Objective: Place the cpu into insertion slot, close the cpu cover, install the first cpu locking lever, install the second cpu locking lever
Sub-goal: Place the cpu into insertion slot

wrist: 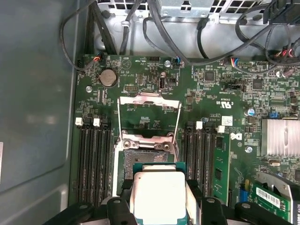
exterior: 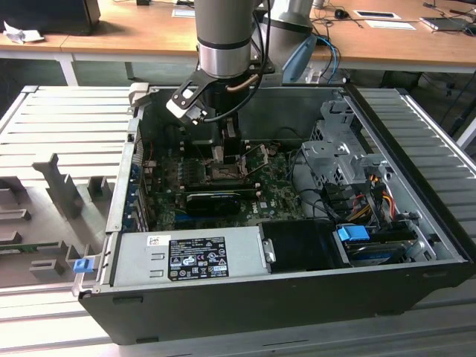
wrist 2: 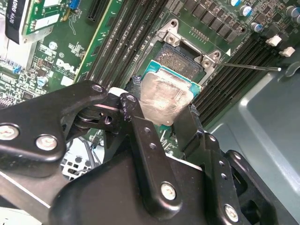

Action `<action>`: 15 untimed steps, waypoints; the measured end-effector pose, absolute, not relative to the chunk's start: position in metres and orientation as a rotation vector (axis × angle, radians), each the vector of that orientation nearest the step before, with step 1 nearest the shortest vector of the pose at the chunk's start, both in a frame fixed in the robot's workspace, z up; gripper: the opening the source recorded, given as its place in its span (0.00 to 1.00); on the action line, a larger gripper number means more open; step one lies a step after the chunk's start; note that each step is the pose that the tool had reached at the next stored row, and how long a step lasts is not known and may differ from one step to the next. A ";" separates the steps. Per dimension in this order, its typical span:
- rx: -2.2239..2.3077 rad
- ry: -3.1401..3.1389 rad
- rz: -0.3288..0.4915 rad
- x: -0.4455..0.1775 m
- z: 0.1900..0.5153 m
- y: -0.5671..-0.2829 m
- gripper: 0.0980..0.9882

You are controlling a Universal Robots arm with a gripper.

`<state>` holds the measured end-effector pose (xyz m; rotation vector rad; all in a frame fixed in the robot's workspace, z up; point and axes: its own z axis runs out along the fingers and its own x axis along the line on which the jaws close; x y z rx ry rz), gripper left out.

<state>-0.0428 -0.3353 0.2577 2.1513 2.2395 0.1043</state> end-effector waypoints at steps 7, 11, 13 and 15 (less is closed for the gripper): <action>2.156 2.236 0.103 -0.043 0.252 -0.335 0.48; 2.157 2.235 0.103 -0.043 0.251 -0.335 0.48; 2.162 2.230 0.103 -0.043 0.250 -0.334 0.48; 2.167 2.225 0.103 -0.043 0.248 -0.332 0.48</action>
